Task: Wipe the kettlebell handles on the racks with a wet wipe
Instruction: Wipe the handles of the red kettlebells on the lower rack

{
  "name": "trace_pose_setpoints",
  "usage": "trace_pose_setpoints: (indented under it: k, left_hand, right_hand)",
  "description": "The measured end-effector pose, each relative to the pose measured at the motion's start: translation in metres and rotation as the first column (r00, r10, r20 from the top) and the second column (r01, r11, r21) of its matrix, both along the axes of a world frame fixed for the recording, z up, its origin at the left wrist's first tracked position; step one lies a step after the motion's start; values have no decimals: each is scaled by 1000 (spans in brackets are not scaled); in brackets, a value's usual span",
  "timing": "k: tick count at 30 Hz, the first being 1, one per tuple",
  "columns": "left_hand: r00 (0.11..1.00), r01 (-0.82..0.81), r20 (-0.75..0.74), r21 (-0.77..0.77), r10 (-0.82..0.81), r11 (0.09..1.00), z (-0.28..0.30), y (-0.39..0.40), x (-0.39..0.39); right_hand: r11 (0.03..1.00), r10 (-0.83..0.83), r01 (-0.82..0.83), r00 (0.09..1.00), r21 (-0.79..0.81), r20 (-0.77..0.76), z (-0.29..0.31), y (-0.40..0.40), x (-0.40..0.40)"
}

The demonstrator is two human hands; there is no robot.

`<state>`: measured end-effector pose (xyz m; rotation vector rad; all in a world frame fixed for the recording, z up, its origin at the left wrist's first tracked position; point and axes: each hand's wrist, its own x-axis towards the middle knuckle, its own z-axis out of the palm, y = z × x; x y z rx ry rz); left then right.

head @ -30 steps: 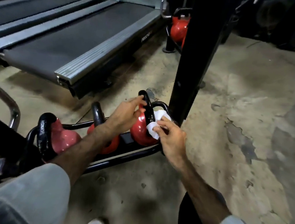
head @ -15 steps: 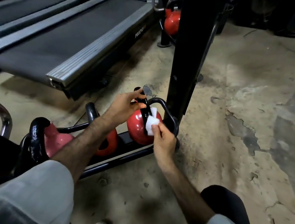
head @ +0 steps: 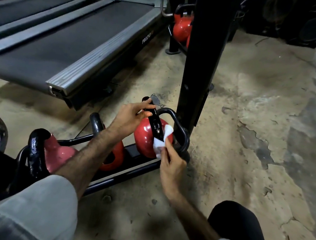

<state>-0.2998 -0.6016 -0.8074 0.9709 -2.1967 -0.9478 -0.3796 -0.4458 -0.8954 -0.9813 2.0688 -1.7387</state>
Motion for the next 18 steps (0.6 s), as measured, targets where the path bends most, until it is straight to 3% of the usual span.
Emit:
trace_pose_setpoints:
  k: [4,6,9,11,13,16,18]
  left_hand:
    - [1000,-1,6,-43,1,999,-4,-5,0]
    - [998,-23,52,-118,30,993,-5,-7,2]
    - [994,-42,88,-186,59,982,-5,-8,3]
    - [996,-14,82,-200,31,980,-8,-9,5]
    - [994,35,111,-199,-13,979,-8,-10,7]
    - [986,116,142,-198,-88,973,-7,-12,9]
    - [981,141,160,-192,-111,971,-3,-11,9]
  right_hand:
    - [995,-22,13,995,-95,-95,10,-17,-3]
    - [986,61,-86,983,-140,-175,31,-42,-9]
    - [959,178,-258,870,-116,-460,38,-63,-22]
    - [926,235,-375,654,-38,-719,25,-55,-38]
    - [869,302,-484,360,100,-883,11,-39,-59]
    - [779,357,-526,-77,342,-931,15,-26,-81]
    - [749,363,-483,-275,455,-890,40,-42,-85]
